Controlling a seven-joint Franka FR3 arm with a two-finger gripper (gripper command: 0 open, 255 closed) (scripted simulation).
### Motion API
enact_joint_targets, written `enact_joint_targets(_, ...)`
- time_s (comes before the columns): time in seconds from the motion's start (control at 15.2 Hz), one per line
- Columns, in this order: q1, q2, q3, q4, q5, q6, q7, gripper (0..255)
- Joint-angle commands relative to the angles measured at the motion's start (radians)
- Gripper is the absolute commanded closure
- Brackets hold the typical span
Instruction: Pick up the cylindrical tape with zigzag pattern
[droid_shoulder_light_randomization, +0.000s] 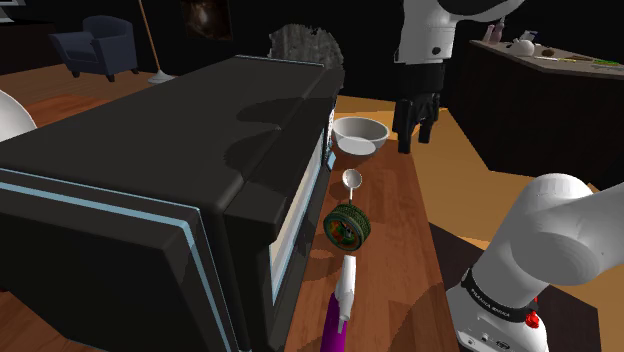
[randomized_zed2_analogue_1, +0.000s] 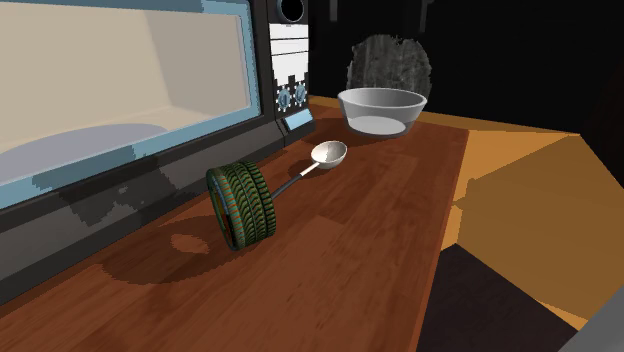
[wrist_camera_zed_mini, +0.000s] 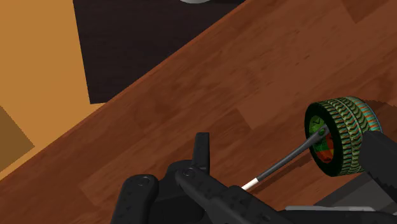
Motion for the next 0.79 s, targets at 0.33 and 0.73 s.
enact_joint_targets(0.33,0.039,0.029,0.119,-0.072,0.055,0.162,0.102,0)
enact_joint_targets(0.73,0.078,0.131,0.268,-0.109,0.095,0.367,0.228,0)
